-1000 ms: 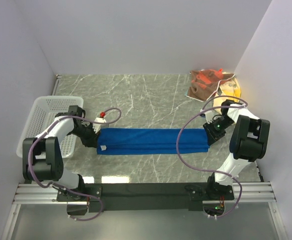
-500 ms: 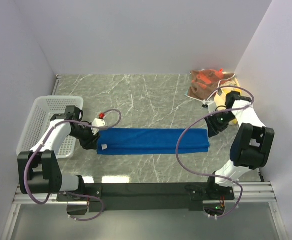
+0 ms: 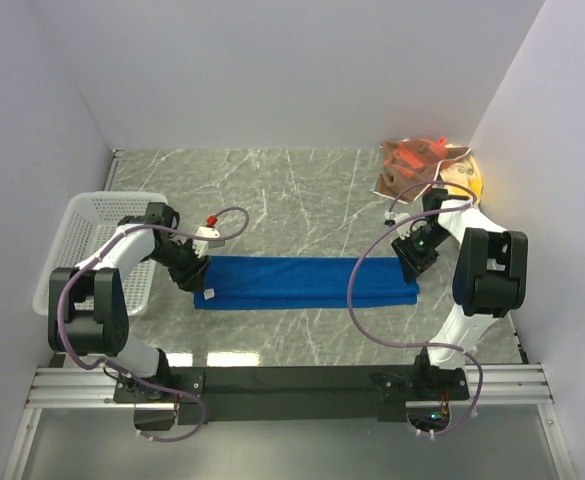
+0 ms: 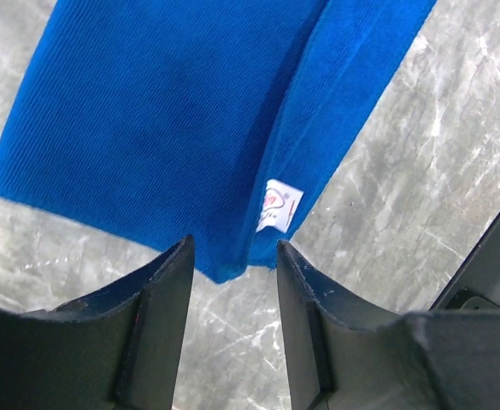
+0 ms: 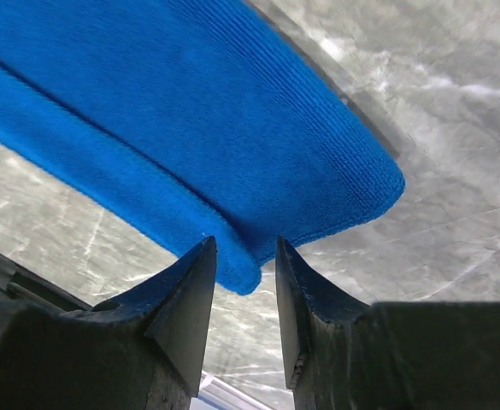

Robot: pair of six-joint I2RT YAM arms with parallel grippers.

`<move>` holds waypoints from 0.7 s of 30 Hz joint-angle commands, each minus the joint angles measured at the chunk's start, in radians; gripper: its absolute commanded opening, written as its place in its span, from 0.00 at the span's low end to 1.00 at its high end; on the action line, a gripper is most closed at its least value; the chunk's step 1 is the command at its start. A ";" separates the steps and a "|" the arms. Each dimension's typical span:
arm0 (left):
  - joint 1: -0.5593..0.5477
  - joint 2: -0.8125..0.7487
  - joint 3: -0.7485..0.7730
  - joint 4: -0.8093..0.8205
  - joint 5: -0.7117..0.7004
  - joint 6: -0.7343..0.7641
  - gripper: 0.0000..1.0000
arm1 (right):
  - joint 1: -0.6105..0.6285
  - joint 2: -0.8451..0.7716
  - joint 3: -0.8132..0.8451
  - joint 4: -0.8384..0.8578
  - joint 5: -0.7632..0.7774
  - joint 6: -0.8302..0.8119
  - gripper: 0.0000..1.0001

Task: Roll the towels
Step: Fold the towel

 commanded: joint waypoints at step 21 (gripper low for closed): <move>-0.065 -0.048 -0.038 -0.008 0.009 0.016 0.14 | 0.003 -0.085 -0.048 -0.058 0.021 -0.086 0.00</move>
